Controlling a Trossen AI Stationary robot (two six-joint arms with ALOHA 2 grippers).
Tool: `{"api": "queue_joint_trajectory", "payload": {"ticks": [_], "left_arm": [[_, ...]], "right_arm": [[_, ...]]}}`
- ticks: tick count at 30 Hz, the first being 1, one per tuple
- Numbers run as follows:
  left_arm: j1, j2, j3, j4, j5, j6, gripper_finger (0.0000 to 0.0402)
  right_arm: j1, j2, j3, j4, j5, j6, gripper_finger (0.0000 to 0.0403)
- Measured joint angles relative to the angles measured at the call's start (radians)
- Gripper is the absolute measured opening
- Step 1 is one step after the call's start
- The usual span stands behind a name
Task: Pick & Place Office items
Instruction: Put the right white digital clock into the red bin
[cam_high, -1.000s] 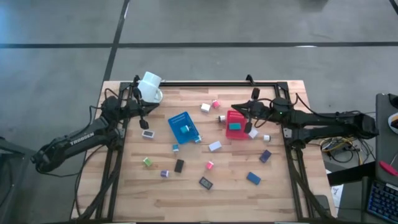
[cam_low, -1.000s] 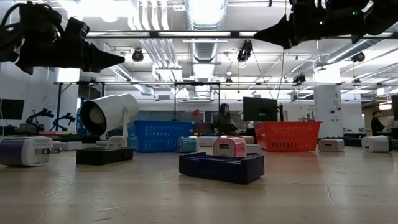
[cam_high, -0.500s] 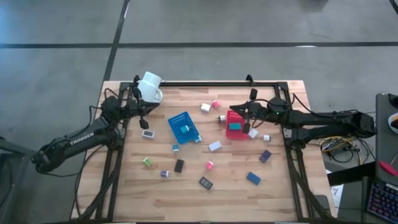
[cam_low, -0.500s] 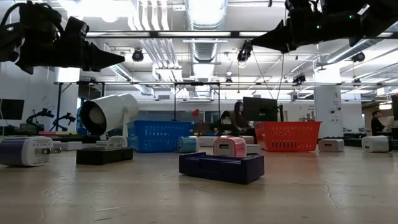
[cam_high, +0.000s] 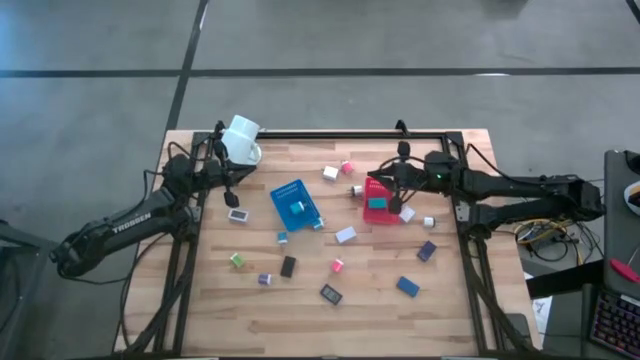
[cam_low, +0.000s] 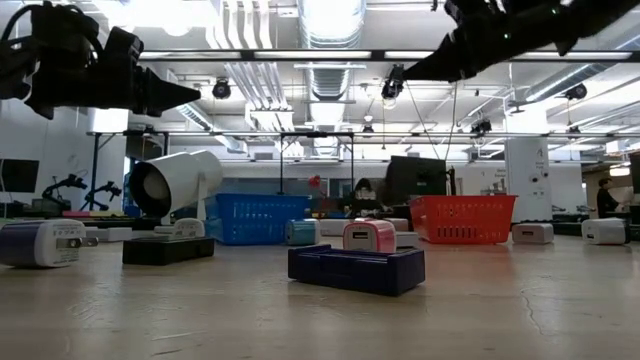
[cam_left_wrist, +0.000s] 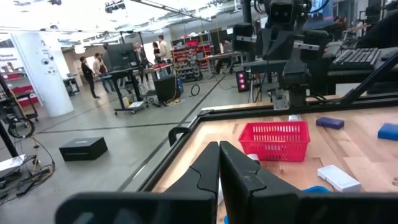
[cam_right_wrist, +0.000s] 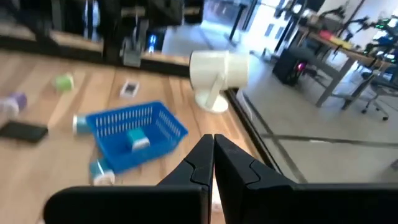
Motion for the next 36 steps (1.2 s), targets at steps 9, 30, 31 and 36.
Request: {"api": "queue_joint_trajectory", "payload": {"ticks": [9,30,31,36], "left_arm": [[0.000,0.000,0.000,-0.007,0.000,-0.016,0.0012],[0.000,0.001,0.000,-0.049,-0.001,-0.016,0.0010],[0.000,0.001,0.000,-0.049,-0.001,-0.017,0.0009],[0.000,0.001,0.000,-0.052,-0.001,-0.020,0.0009]], "right_arm": [[0.005,0.212,0.317,-0.501,-0.028,-0.048,0.0029],[0.076,0.800,0.668,-0.770,-0.221,-0.211,0.0250],[0.080,0.819,0.675,-0.779,-0.222,-0.210,0.0252],[0.099,0.881,0.700,-0.812,-0.294,-0.244,0.0252]]}}
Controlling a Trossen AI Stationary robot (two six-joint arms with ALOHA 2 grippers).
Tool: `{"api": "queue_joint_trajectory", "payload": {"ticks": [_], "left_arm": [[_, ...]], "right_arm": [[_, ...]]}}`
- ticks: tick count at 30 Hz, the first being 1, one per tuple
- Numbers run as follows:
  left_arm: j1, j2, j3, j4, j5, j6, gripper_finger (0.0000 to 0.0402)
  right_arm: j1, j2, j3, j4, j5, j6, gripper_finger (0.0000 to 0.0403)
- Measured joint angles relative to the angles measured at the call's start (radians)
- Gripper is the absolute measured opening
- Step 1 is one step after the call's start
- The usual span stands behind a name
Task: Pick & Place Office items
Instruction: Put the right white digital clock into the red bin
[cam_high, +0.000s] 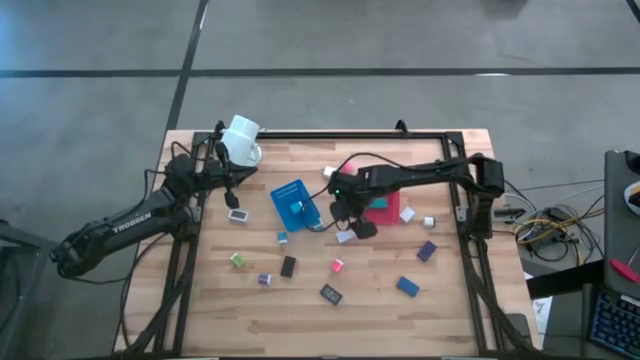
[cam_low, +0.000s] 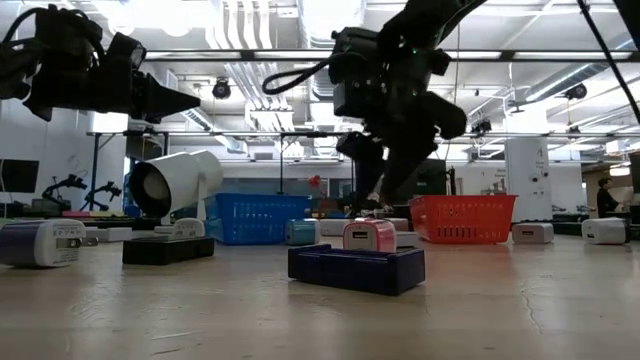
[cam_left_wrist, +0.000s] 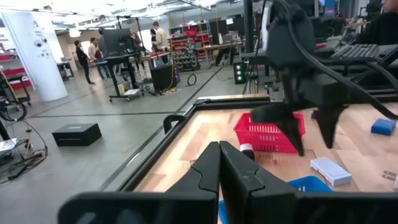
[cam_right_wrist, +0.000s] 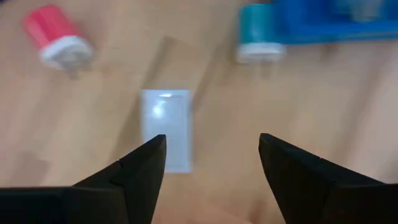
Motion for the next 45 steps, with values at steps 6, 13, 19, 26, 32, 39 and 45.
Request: {"api": "queue_joint_trajectory", "payload": {"ticks": [6,13,19,26,32,39,45], "left_arm": [[0.000,0.000,0.000,-0.004,0.000,-0.012,0.0013],[0.000,0.001,0.000,-0.006,0.000,-0.011,0.0010],[0.000,0.001,0.000,-0.007,0.000,-0.008,0.0012],[0.000,0.003,0.000,-0.007,0.000,-0.007,0.0010],[0.000,0.003,0.000,-0.007,0.000,-0.007,0.0010],[0.000,0.003,0.000,-0.008,0.000,-0.004,0.0010],[0.000,0.003,0.000,-0.008,0.000,0.000,0.0013]], "right_arm": [[0.020,0.025,0.000,-0.009,-0.029,0.010,0.0244],[0.097,0.049,-0.012,-0.011,0.096,0.001,0.0242],[0.126,0.107,-0.006,0.022,0.220,0.004,0.0242],[0.111,0.135,-0.002,0.018,0.187,0.001,0.0234],[0.109,0.115,-0.007,0.012,0.176,-0.012,0.0165],[0.087,0.070,-0.008,0.029,0.163,0.023,0.0144],[0.037,-0.036,-0.013,0.067,0.029,0.015,0.0144]]}}
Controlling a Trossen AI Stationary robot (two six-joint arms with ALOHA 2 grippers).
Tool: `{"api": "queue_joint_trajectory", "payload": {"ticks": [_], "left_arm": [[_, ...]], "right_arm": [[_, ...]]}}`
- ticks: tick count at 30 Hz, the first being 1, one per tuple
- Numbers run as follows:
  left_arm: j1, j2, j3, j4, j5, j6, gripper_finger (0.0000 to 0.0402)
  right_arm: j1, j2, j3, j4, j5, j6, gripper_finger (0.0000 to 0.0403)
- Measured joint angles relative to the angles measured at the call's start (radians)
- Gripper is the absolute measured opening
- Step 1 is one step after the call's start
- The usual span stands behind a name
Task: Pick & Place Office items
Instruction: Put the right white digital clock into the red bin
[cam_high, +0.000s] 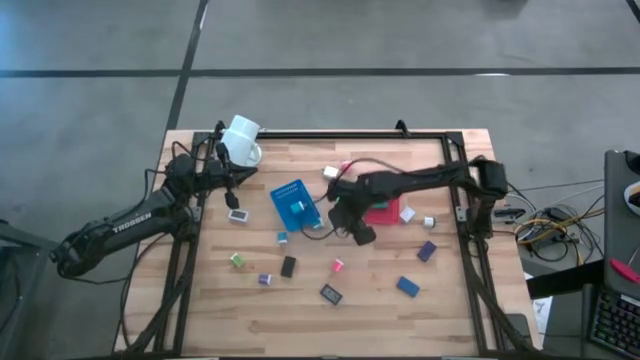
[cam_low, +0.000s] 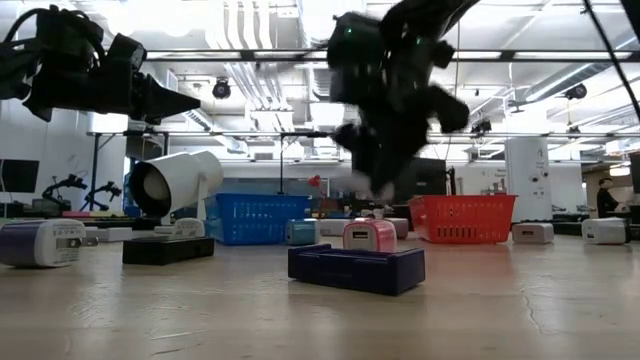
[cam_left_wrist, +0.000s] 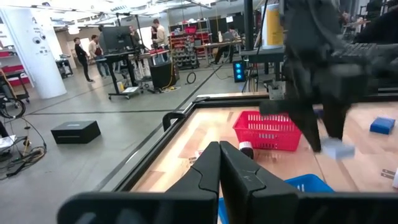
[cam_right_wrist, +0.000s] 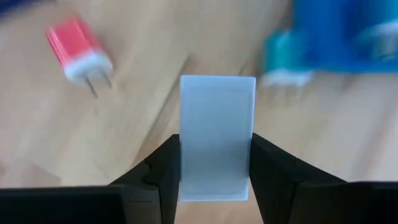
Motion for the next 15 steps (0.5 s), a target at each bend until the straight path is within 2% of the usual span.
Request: {"api": "queue_joint_trajectory", "payload": {"ticks": [3,8,15], "left_arm": [[0.000,0.000,0.000,0.000,0.000,0.006,0.0012],[0.000,0.001,0.000,0.000,0.000,0.027,0.0012],[0.000,0.002,0.002,0.000,0.000,0.012,0.0011]], "right_arm": [[-0.053,-0.078,-0.033,0.095,-0.061,0.016,0.0144],[-0.162,-0.257,-0.174,0.334,-0.187,0.047,0.0144],[-0.329,-0.561,-0.497,0.761,-0.192,0.170,0.0144]]}}
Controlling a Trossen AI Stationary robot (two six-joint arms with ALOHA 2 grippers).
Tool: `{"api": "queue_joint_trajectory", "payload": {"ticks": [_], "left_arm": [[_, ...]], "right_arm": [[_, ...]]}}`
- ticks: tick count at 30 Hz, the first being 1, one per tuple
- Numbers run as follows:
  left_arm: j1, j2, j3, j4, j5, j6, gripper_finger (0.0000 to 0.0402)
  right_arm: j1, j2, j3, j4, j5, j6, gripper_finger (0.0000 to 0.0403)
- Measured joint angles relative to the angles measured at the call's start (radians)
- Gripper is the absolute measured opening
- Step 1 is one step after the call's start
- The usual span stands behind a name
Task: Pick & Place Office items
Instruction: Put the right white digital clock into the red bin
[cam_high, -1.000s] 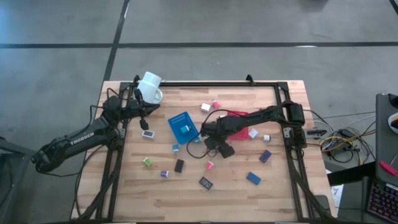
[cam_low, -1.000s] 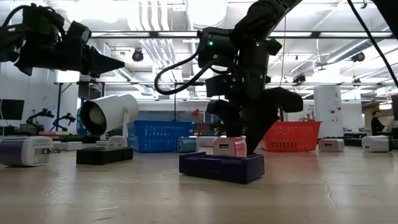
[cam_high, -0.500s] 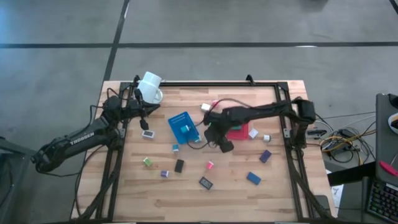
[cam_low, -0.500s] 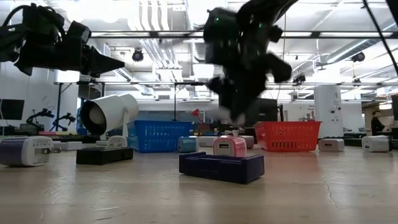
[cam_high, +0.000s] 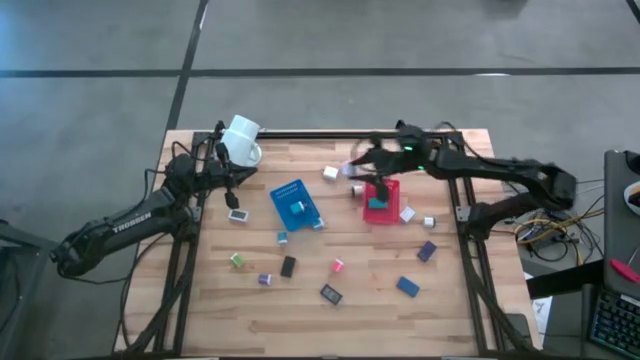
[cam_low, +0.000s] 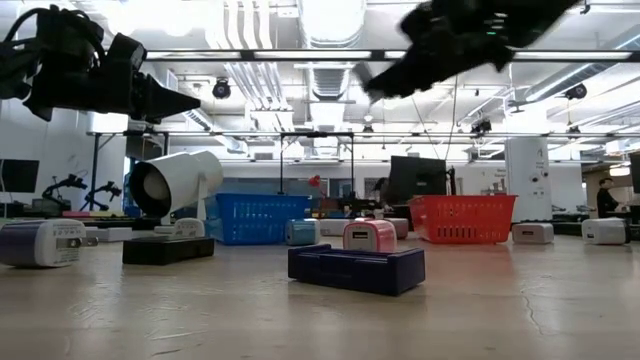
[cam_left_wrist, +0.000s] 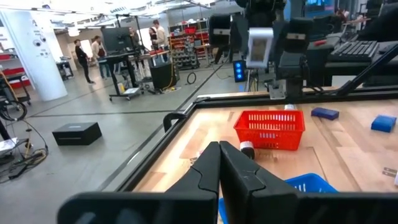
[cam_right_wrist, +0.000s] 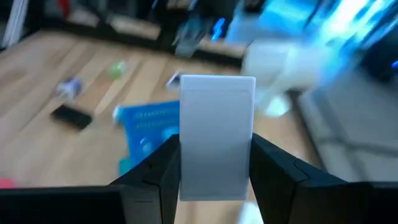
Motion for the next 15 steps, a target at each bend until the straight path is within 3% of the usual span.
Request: {"api": "queue_joint_trajectory", "payload": {"ticks": [6,15], "left_arm": [[0.000,0.000,0.002,0.000,0.000,-0.030,0.0008],[0.000,0.001,0.002,0.000,0.000,-0.002,0.0007]], "right_arm": [[-0.065,-0.241,-0.298,0.342,-0.011,0.176,0.0144],[-0.045,-0.464,-0.630,0.698,0.014,0.220,0.0145]]}}
